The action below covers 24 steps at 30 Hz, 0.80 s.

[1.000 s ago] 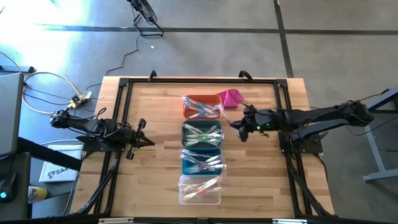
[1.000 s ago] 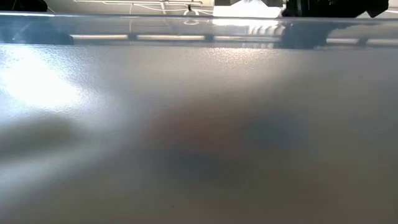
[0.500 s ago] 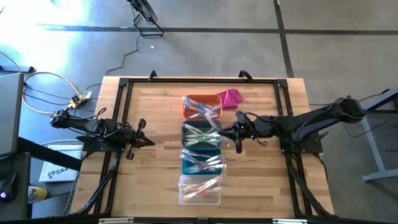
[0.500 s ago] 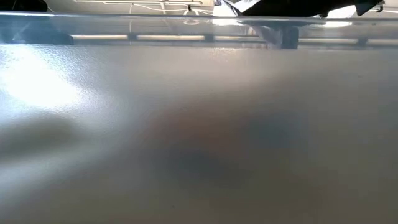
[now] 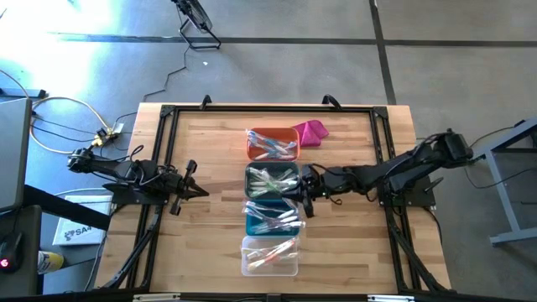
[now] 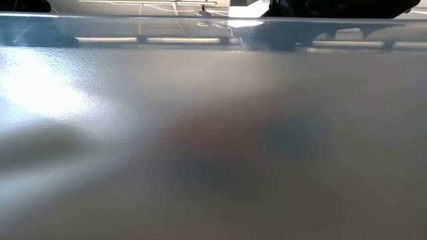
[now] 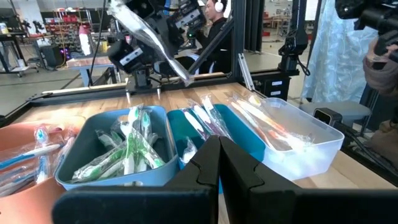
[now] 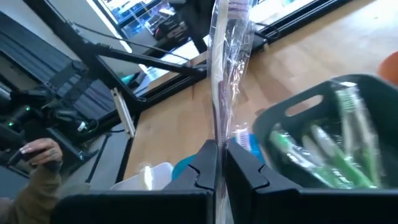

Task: Pick & Place Toothbrushes
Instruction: Put the purple toothbrush into the blue bin

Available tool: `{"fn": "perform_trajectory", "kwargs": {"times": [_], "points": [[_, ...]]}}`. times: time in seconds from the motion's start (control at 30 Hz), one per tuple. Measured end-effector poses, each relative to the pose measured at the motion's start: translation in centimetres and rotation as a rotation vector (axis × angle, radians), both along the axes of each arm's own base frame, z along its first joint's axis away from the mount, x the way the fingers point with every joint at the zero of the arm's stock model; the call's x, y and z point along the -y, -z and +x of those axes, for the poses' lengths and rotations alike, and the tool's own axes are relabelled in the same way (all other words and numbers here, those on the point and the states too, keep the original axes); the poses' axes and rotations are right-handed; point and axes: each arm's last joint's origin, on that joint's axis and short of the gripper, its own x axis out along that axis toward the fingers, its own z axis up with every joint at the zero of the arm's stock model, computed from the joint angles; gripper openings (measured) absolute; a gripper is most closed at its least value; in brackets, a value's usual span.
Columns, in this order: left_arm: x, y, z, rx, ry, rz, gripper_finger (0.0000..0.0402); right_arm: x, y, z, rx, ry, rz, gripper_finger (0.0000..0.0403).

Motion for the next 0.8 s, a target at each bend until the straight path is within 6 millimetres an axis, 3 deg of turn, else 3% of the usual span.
{"fn": "perform_trajectory", "kwargs": {"times": [0.17,0.43,0.8], "points": [[0.0,0.0,0.0,0.000,0.000,0.000,0.0001,-1.2,-0.2,1.5,-0.023,-0.048,0.007,0.0007],[0.0,0.0,0.0,0.000,0.000,0.000,0.0001,-2.4,0.2,3.8,-0.197,-0.074,0.003,0.0007],[0.0,0.0,0.0,-0.006,0.001,-0.004,0.0001,-2.7,1.6,4.6,-0.305,-0.066,0.101,0.0007]]}}
